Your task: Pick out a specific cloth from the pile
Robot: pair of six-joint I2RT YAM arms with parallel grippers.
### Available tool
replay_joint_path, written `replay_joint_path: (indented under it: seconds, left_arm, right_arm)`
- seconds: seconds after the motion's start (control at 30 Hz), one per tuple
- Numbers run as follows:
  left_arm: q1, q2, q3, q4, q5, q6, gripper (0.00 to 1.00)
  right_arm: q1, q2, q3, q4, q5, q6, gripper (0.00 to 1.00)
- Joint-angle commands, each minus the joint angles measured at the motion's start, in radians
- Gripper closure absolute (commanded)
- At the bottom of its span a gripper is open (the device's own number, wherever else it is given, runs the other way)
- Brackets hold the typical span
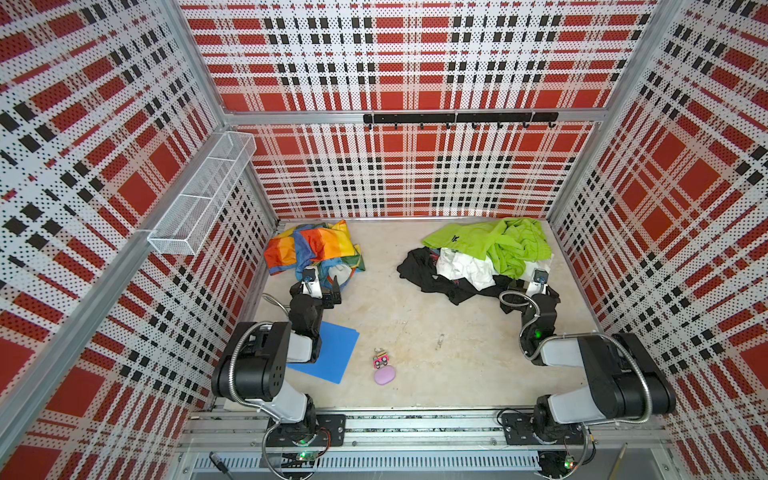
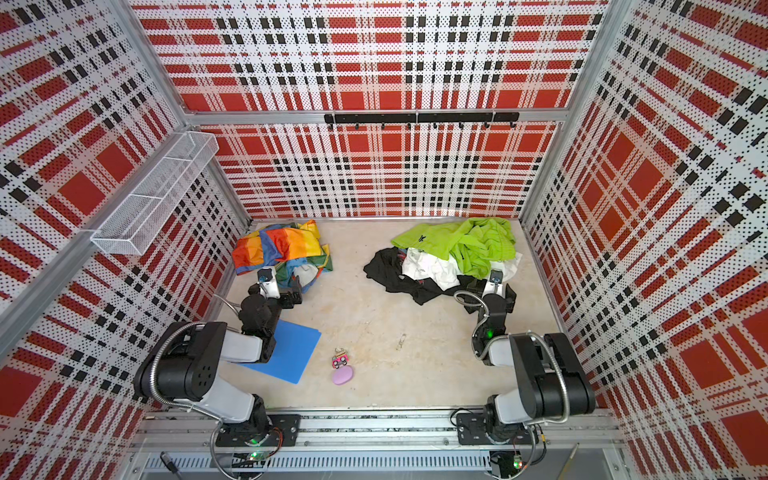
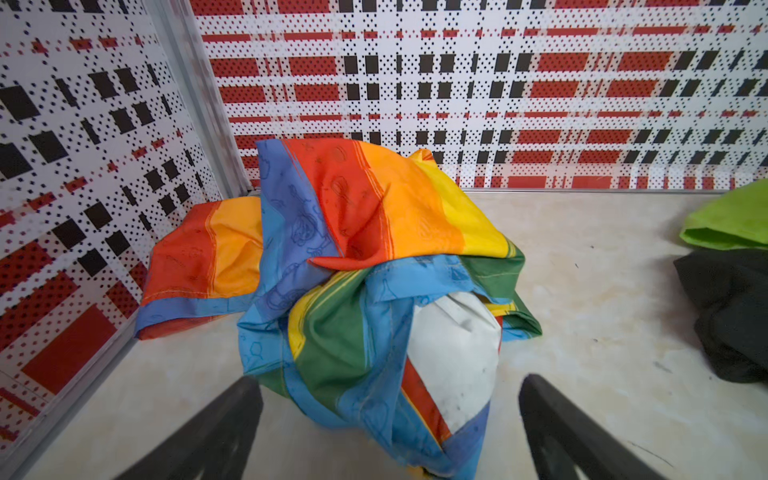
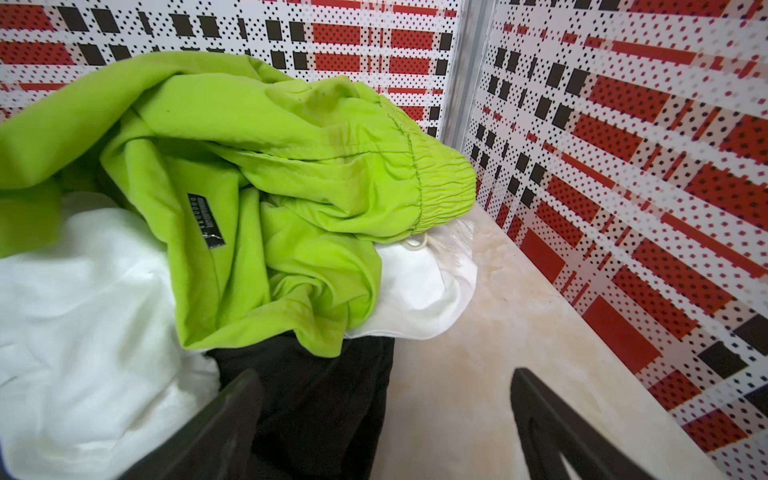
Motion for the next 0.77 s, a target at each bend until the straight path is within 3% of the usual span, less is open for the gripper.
replay_joint_path:
  seconds: [0.0,0.73]
  left_arm:
    - [0.005,-0.003,0.011,0.010,0.021,-0.017,0.01]
    - [0.012,-0.004,0.006,0.016,0.069,-0.010,0.01]
  right_arm:
    - [-0.020,0.056,-0.021,0.220,-0.068,-0.008,0.00]
    - [-0.035,0.054,-0.010,0.194,-0.123,-0.015,0.00]
